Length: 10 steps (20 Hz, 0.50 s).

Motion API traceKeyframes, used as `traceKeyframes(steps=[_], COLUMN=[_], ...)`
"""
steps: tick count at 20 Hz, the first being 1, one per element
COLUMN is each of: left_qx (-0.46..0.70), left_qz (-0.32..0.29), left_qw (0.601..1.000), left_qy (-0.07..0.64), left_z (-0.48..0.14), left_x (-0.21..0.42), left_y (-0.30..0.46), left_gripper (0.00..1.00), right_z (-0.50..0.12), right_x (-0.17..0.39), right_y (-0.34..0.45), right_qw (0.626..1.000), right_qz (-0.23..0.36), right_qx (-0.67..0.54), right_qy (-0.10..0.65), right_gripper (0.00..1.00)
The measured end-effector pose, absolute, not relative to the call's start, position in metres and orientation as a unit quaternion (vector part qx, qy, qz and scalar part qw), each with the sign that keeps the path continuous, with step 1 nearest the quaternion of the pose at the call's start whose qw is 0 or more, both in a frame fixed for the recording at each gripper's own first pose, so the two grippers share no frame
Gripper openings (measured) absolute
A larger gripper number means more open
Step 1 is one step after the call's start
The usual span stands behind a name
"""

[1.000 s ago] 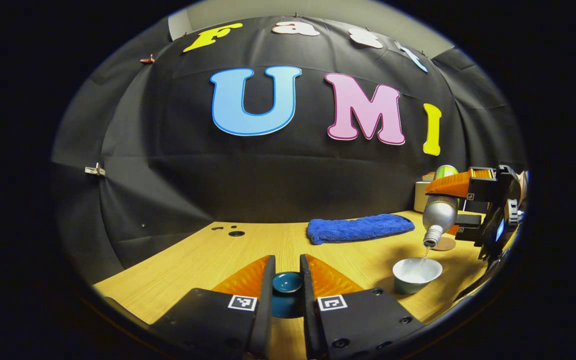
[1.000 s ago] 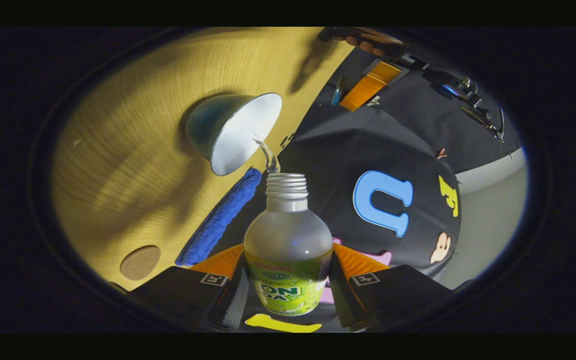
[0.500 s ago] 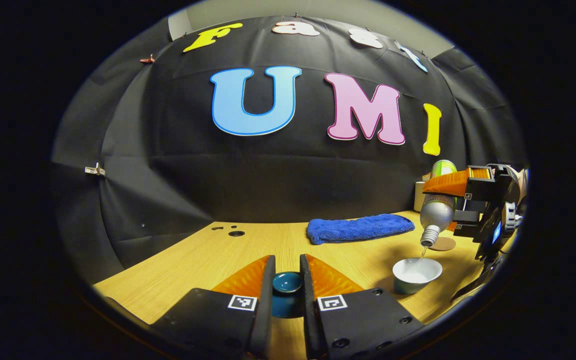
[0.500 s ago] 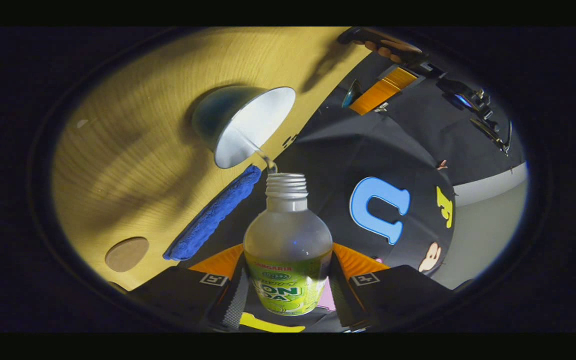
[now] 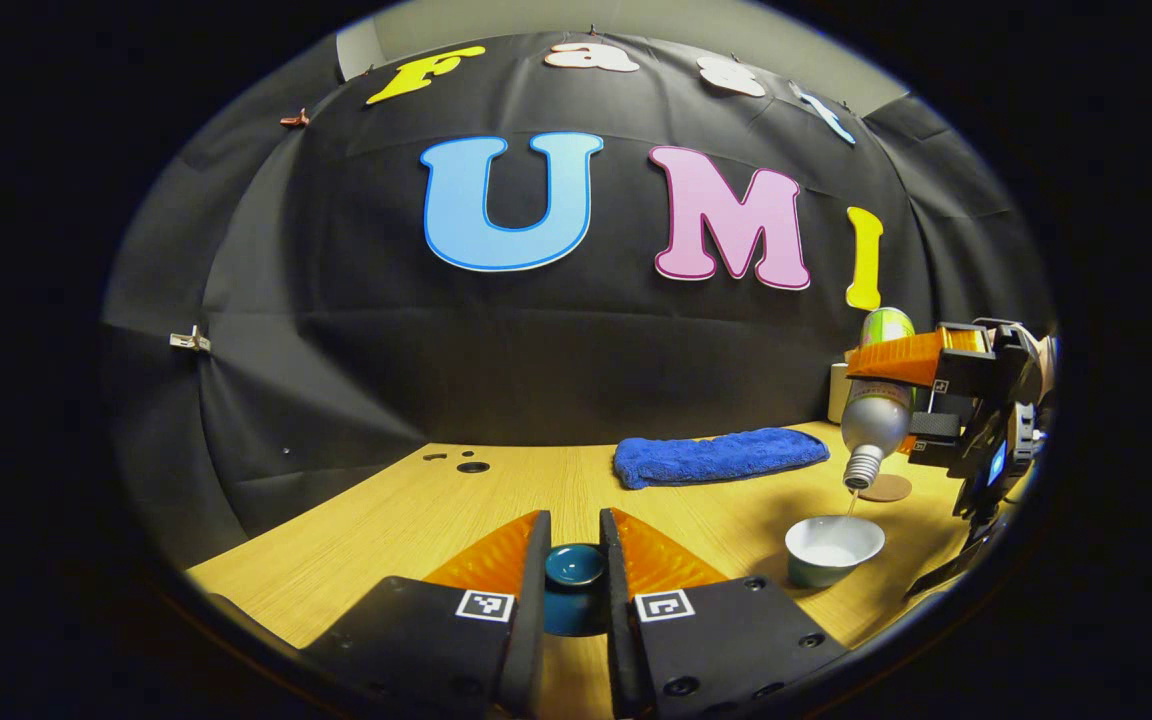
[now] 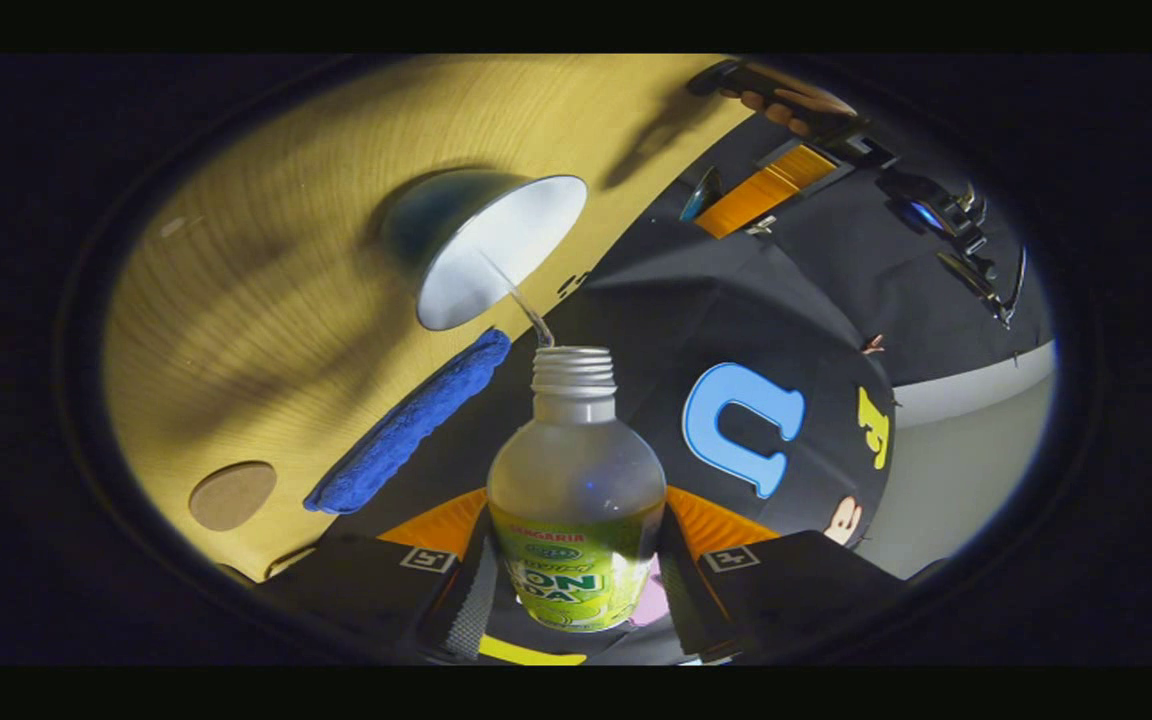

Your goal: Open the teacup lid with one hand, grasp the water bottle and pour water into the teacup with the other hand; after pouring, place the water bottle on the coaster and then close the teacup lid.

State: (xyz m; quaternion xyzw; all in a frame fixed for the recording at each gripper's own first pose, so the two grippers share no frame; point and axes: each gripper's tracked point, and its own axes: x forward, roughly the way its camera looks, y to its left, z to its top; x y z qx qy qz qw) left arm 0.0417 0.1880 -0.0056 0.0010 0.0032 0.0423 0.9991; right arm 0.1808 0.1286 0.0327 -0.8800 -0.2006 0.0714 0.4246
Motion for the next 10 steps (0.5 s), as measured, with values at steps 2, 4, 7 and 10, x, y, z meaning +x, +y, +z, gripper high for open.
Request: traceKeyframes(steps=[2, 4, 7, 10], left_qx=[0.001, 0.001, 0.001, 0.001], left_qz=[0.042, 0.043, 0.043, 0.043], left_qw=[0.999, 0.999, 0.999, 0.999], left_qy=[0.003, 0.003, 0.003, 0.003], left_z=[-0.006, -0.006, -0.006, -0.006], left_x=[0.041, 0.041, 0.041, 0.041], left_y=[0.188, 0.188, 0.187, 0.188], left_gripper=[0.3, 0.3, 0.31, 0.31], right_z=[0.037, 0.042, 0.053, 0.057], right_x=[0.179, 0.177, 0.175, 0.172], right_y=[0.129, 0.131, 0.131, 0.133], right_qw=[0.423, 0.422, 0.421, 0.418], right_qz=[0.068, 0.064, 0.053, 0.05], right_qx=[-0.88, -0.88, -0.879, -0.879], right_qy=[-0.204, -0.211, -0.218, -0.225], right_gripper=[0.73, 0.73, 0.73, 0.73])
